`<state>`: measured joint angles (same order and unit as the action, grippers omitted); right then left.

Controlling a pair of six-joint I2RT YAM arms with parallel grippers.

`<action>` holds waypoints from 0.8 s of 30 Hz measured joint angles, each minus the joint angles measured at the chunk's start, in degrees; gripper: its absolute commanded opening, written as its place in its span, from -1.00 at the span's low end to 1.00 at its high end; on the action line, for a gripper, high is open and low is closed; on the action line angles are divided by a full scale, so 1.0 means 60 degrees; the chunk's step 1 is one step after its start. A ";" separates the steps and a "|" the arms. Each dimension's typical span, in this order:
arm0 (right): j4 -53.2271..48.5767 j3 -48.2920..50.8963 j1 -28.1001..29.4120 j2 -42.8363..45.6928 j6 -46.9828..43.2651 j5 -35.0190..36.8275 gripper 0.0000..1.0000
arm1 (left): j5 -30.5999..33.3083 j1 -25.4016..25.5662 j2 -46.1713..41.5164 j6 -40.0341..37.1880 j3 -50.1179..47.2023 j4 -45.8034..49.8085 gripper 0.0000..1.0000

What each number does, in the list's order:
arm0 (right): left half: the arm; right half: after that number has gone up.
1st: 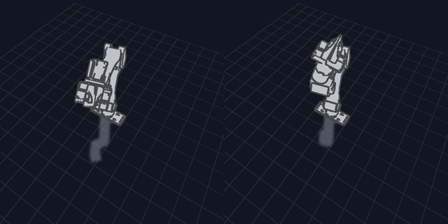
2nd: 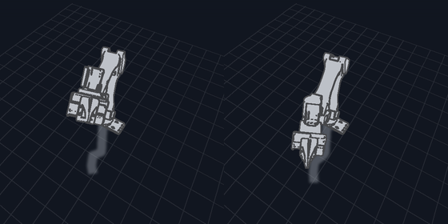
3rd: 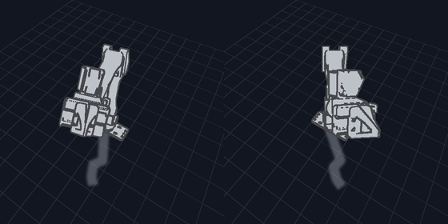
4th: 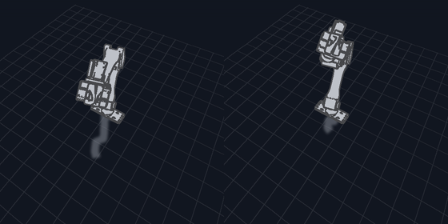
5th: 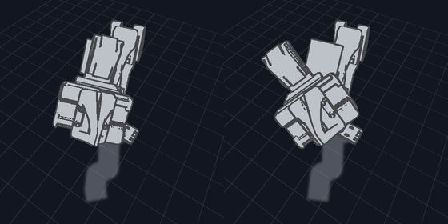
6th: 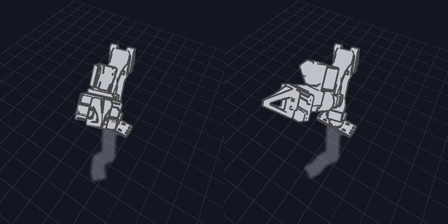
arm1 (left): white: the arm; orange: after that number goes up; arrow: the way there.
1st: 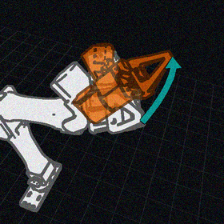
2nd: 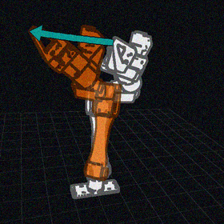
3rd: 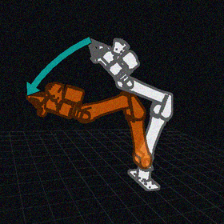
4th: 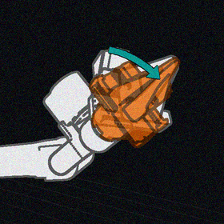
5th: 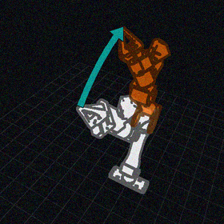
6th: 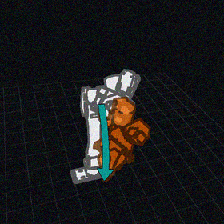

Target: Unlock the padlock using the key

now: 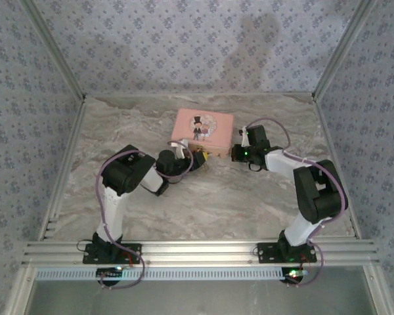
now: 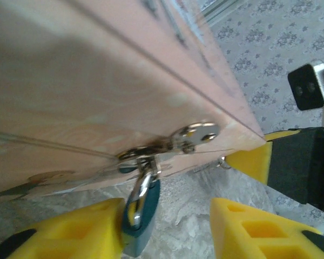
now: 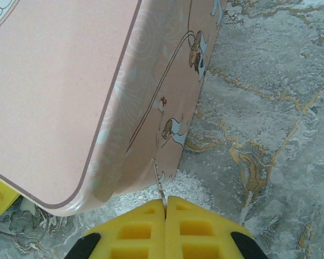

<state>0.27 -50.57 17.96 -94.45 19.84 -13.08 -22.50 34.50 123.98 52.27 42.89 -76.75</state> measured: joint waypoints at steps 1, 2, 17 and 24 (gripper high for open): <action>0.0000 0.0000 0.0000 0.0000 0.0004 -0.0007 -1.00 | 0.0000 -0.0015 0.0018 0.0033 0.0000 0.0044 -0.28; 0.0004 0.0000 0.0000 0.0000 0.0004 -0.0011 -1.00 | -0.0004 -0.0033 0.0029 0.0058 0.0000 0.0040 -0.31; 0.0058 0.0004 -0.0004 0.0000 0.0000 -0.0004 -1.00 | -0.0171 -0.0127 0.0040 0.0186 0.0168 0.0339 -0.78; 0.0066 0.0025 -0.0004 0.0018 0.0000 -0.0007 -1.00 | -0.0259 -0.0153 0.0022 0.0310 0.0197 0.0397 -0.90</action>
<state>0.67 -50.41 17.93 -94.35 19.84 -13.13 -24.05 33.58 124.11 54.13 44.07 -74.37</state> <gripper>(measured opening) 0.064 0.118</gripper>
